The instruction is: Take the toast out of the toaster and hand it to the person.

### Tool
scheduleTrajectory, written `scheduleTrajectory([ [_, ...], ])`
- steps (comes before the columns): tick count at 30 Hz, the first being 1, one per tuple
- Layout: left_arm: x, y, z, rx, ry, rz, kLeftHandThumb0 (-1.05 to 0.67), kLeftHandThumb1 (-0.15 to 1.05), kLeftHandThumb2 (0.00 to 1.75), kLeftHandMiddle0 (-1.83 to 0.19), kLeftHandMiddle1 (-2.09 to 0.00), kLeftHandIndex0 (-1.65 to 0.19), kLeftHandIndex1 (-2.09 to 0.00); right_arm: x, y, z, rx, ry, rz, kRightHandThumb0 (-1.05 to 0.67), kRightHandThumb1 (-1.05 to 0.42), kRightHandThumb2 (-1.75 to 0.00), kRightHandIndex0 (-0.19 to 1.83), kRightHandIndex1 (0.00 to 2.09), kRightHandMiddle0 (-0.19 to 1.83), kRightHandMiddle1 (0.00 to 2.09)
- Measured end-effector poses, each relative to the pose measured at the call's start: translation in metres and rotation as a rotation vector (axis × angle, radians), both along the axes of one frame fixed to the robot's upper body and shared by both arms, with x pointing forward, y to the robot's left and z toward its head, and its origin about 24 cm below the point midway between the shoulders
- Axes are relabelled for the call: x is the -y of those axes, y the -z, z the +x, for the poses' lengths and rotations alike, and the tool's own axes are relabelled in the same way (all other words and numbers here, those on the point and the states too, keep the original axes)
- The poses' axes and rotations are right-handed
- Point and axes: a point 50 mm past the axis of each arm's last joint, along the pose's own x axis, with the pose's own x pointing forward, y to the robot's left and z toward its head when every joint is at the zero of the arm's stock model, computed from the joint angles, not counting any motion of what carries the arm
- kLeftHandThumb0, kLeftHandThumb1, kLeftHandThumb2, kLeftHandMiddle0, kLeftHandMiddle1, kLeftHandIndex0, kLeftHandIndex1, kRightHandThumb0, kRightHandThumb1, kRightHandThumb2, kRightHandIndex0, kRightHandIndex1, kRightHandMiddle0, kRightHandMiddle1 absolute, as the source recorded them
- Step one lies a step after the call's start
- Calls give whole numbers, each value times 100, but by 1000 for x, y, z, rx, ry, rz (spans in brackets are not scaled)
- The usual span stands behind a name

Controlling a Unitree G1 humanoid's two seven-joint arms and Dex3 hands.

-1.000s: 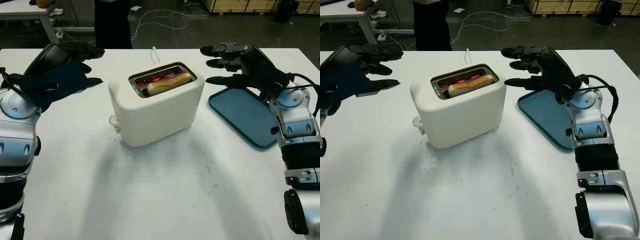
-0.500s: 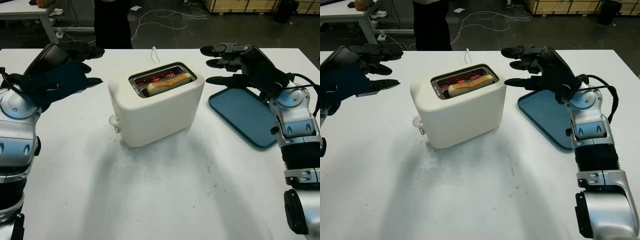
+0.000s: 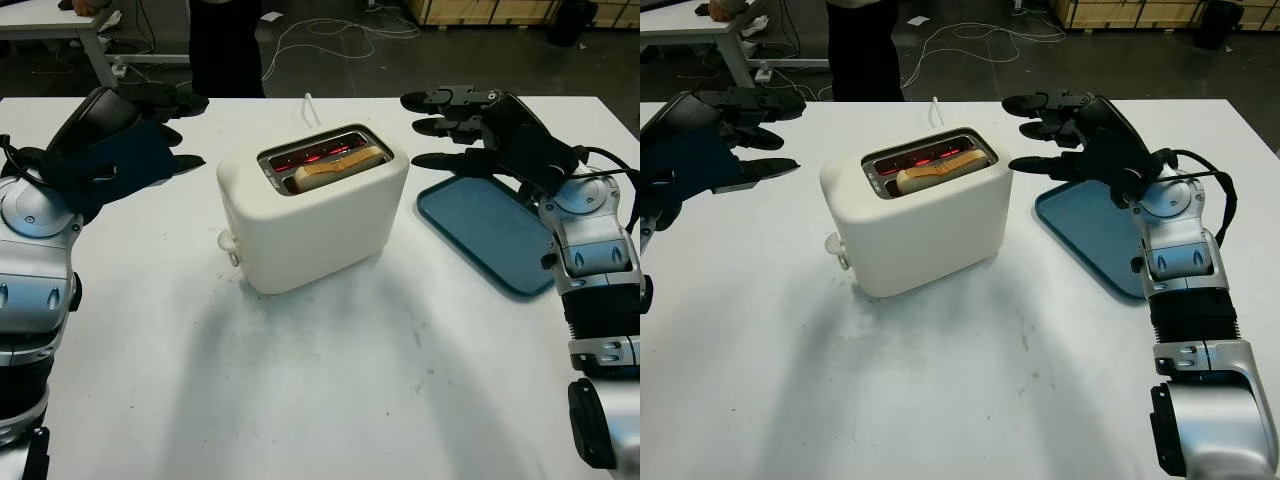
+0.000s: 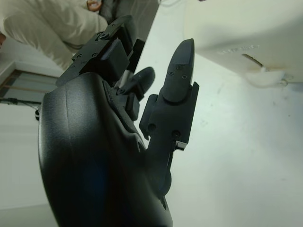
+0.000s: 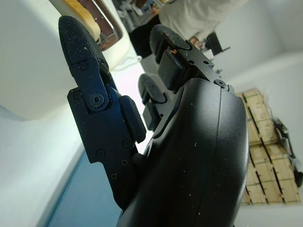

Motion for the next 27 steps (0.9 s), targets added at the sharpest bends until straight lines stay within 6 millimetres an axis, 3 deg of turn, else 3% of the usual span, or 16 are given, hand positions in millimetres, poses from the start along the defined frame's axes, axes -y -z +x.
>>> scheduleTrajectory([
  [27, 1, 0, 0, 6, 6, -2, -32, 90, 5, -32, -78, -60, -3, 0, 0, 0, 0, 2, -8, -75, -86, 0, 60, 8, 60, 0],
])
